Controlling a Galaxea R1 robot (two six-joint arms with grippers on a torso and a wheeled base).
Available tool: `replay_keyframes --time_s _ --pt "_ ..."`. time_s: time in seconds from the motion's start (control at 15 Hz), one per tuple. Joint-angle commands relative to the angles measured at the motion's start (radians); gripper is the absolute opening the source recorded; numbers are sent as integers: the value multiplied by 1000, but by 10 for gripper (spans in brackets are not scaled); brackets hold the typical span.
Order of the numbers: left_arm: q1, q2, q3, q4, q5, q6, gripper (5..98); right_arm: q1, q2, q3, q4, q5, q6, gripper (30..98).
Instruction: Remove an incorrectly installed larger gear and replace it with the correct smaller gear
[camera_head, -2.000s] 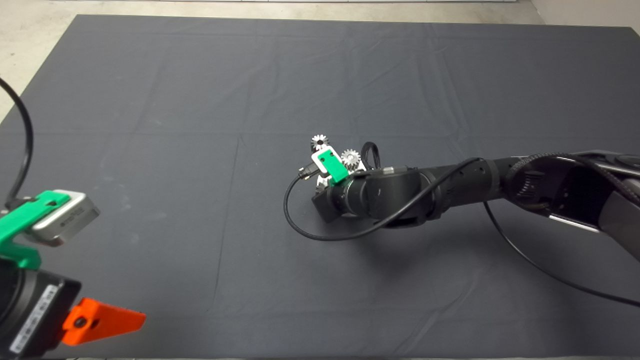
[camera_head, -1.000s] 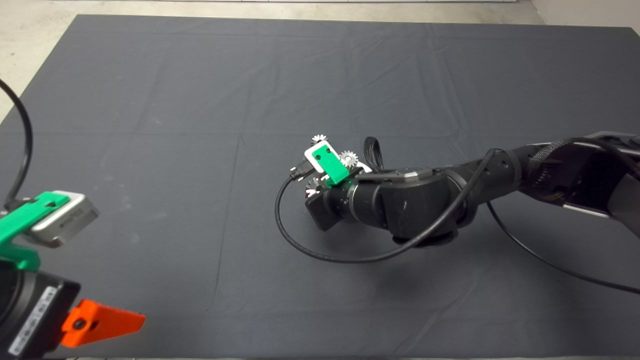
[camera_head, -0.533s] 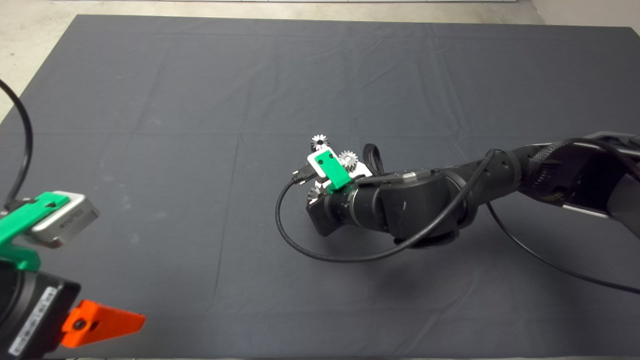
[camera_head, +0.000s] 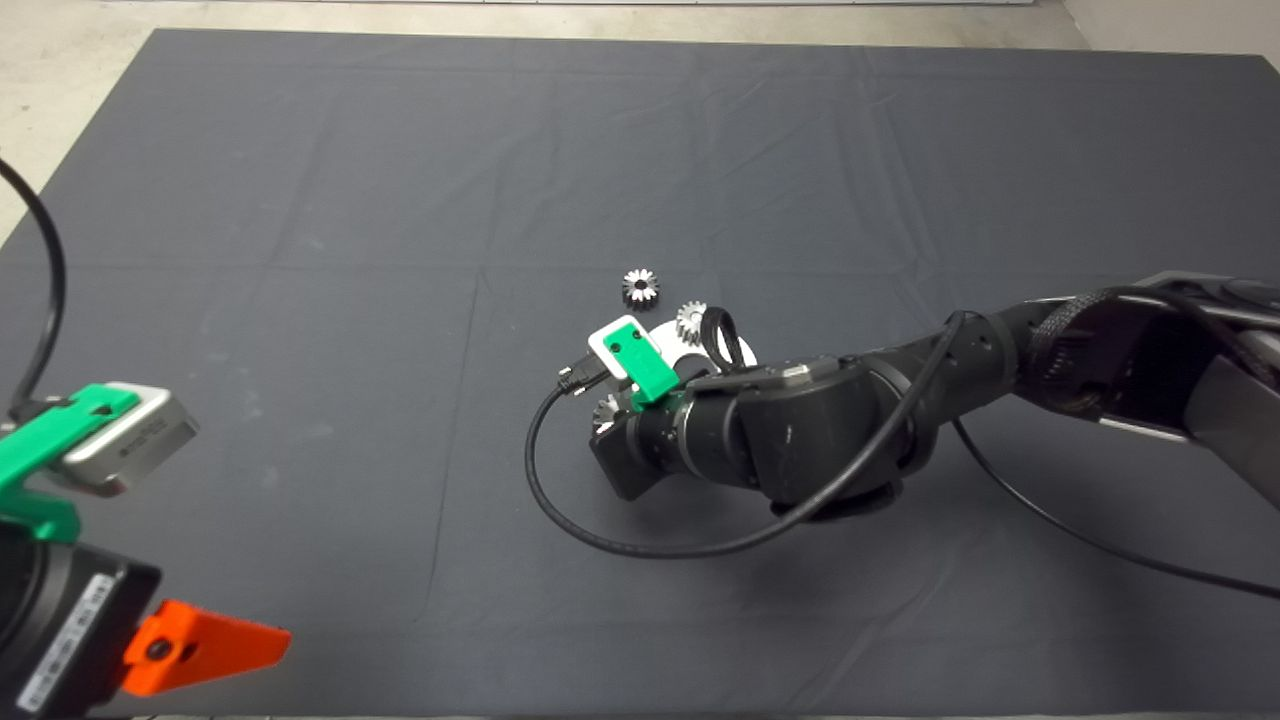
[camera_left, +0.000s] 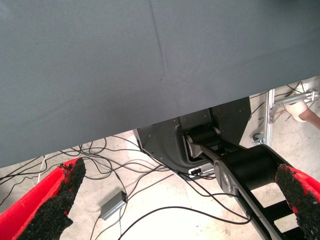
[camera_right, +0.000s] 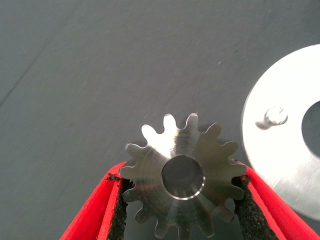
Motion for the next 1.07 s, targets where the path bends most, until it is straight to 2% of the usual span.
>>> replay_keyframes --time_s 0.0,0.2,0.6,0.8,1.0 --pt "-3 2 12 -18 1 -5 976 -4 -25 108 6 -46 -17 484" --pt "-3 4 12 -18 1 -5 976 -38 -50 128 4 -46 -87 485" --pt "-3 5 12 -18 1 -4 976 -67 -169 201 1 -46 -134 484" --pt "-2 8 12 -18 1 -5 976 -103 -199 203 -5 -46 -180 484" --pt "-2 8 12 -18 1 -5 976 -119 -213 207 -5 -46 -193 484"
